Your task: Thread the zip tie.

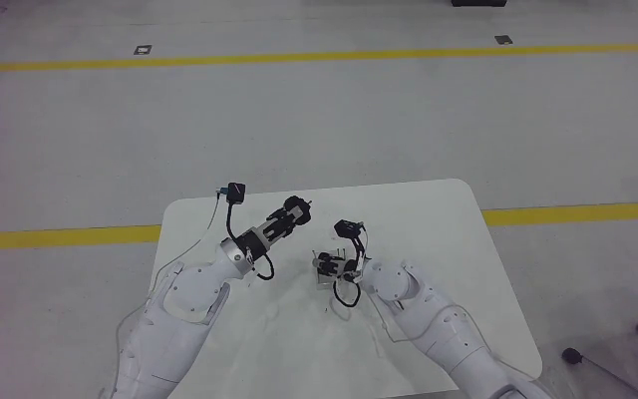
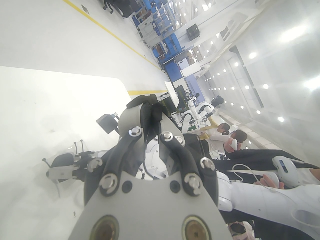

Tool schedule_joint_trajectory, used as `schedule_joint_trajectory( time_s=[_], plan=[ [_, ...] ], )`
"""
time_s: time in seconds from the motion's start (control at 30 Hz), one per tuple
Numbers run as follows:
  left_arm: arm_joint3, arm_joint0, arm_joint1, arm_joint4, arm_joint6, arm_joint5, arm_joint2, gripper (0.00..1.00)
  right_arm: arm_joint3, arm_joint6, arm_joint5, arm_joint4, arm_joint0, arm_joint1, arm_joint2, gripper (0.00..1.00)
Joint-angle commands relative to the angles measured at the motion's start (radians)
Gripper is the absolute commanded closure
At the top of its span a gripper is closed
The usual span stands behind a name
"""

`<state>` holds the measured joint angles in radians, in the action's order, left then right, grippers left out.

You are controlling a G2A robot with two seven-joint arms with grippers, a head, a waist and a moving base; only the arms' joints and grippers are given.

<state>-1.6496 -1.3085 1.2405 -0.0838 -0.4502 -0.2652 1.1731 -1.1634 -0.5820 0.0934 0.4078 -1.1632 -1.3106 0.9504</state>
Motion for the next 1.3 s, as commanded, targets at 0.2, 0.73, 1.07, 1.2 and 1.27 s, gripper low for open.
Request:
schedule_joint_trajectory(
  time_s=[0.2, 0.73, 1.07, 1.2, 1.27],
  plan=[
    [0.000, 0.000, 0.000, 0.000, 0.000, 0.000, 0.000, 1.00, -0.039, 0.011, 0.013, 0.024, -0.023, 0.008, 0.017, 1.00],
    [0.000, 0.000, 0.000, 0.000, 0.000, 0.000, 0.000, 1.00, -0.050, -0.004, 0.072, -0.106, -0.059, 0.018, 0.077, 1.00],
    [0.000, 0.000, 0.000, 0.000, 0.000, 0.000, 0.000, 1.00, -0.032, -0.014, 0.247, -0.374, -0.112, 0.032, 0.188, 1.00],
    [0.000, 0.000, 0.000, 0.000, 0.000, 0.000, 0.000, 1.00, -0.078, -0.048, 0.247, -0.499, -0.150, 0.039, 0.241, 1.00],
    [0.000, 0.000, 0.000, 0.000, 0.000, 0.000, 0.000, 1.00, -0.098, -0.081, 0.247, -0.562, -0.166, 0.041, 0.263, 1.00]
  ],
)
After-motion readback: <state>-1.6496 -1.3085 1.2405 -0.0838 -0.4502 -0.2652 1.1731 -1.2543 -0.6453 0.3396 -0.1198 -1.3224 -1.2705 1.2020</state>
